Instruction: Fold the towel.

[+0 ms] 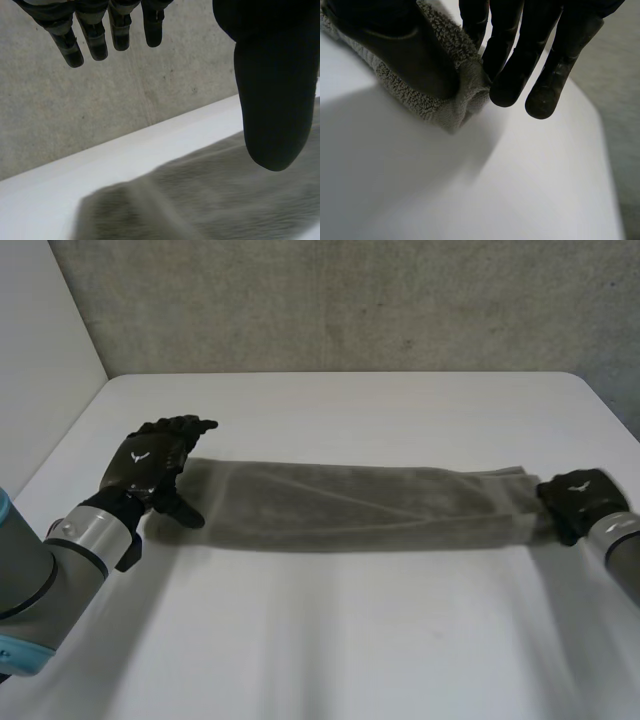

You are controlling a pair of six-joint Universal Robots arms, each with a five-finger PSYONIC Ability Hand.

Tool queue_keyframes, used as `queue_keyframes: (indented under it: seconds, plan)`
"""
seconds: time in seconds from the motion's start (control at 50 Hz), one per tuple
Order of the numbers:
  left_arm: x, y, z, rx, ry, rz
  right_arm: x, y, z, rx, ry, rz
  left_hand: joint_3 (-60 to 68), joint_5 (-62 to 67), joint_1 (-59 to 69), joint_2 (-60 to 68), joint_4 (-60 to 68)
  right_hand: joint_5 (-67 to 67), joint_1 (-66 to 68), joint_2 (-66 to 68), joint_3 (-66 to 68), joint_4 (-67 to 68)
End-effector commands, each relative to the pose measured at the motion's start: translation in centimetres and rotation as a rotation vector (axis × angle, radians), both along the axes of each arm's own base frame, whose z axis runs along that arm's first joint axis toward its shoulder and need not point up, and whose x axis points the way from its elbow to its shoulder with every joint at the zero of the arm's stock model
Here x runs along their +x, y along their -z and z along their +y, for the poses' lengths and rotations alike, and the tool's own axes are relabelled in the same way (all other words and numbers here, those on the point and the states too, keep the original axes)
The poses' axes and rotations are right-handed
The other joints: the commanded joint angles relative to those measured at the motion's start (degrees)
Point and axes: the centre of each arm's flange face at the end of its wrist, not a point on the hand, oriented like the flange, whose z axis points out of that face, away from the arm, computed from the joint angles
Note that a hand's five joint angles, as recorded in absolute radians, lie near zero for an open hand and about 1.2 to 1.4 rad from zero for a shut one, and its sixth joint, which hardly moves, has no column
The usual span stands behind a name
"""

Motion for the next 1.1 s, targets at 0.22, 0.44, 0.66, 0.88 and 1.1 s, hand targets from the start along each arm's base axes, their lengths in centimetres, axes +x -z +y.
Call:
queue_keyframes:
  seconds: [0.22,0.44,0.66,0.88,1.1]
  plan:
    - [-0.4,-0.6,0.6,-0.034,0.016,0.007,-3.0,-8.1,-3.8,-0.329,0.121,0.392,0.3,-1.4,0.2,0.3,0.5,3.6,4.3,4.7,3.5,3.2]
    - [-0.5,-0.5,0.9,-0.030,0.021,0.006,17.4,-10.6,5.5,-0.582,-0.390,0.175,0.3,-1.4,0.2,0.3,0.5,3.6,4.3,4.7,3.5,3.2]
    - [-0.9,-0.1,1.4,-0.025,0.036,0.001,25.8,-0.5,13.3,-0.411,-0.695,0.189,0.3,-1.4,0.2,0.3,0.5,-36.7,-35.9,-35.6,-36.8,-37.1]
    - [-2.0,-0.6,1.4,-0.052,0.070,-0.002,19.6,-5.2,11.4,-0.316,-0.489,-0.032,0.3,-1.4,0.2,0.3,0.5,-66.4,-65.7,-65.3,-66.5,-66.8]
    - [-6.3,-1.6,0.8,-0.053,0.085,-0.003,9.6,-2.7,9.4,-0.101,-0.222,-0.144,1.6,-0.2,1.4,1.5,1.7,-66.4,-65.7,-65.3,-66.5,-66.8]
